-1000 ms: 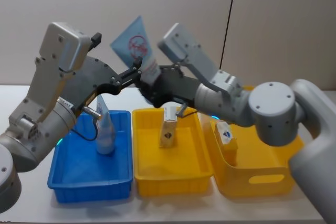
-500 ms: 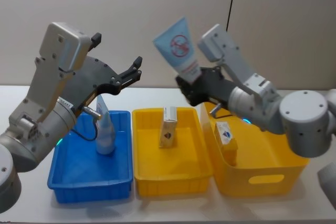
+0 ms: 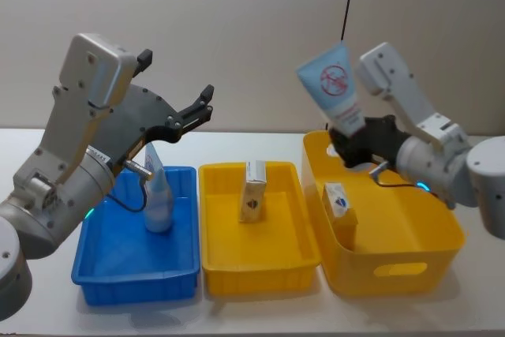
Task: Bimanual collaborative sorting of washing and personal care products
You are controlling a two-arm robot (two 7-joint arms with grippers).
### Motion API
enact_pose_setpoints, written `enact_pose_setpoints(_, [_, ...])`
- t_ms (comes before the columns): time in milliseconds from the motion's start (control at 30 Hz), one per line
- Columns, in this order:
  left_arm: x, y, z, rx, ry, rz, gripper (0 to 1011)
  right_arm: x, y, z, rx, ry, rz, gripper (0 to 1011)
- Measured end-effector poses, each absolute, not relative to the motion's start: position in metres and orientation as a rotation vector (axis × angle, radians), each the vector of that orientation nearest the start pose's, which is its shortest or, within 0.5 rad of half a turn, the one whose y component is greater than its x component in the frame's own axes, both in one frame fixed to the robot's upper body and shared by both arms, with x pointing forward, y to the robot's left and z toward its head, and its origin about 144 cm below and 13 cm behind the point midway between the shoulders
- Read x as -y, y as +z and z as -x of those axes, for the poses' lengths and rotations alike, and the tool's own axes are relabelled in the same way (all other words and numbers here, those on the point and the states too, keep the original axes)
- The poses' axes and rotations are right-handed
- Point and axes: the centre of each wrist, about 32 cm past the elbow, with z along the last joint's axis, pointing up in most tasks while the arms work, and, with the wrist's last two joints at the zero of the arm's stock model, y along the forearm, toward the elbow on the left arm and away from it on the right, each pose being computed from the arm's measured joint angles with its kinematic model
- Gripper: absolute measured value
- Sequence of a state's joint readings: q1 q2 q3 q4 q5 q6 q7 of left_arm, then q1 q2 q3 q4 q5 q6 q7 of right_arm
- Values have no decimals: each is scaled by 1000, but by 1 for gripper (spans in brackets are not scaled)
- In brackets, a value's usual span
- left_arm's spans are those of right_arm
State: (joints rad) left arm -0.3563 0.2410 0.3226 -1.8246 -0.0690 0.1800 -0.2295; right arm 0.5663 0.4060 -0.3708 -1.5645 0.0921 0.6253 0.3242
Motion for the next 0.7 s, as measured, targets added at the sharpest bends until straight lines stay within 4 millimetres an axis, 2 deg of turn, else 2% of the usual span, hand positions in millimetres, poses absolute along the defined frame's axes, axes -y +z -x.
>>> enact_pose_setpoints(67, [-181, 1324, -500, 446, 1009, 63, 1001, 249, 1328, -565, 102, -1127, 528, 246])
enact_pose_setpoints(367, [-181, 1324, -500, 446, 1009, 63, 1001, 266, 1332, -572, -2, -1151, 624, 246])
enact_pose_setpoints(700, [-181, 1324, -500, 446, 1009, 63, 1001, 283, 1338, -592, -139, -1133, 751, 246])
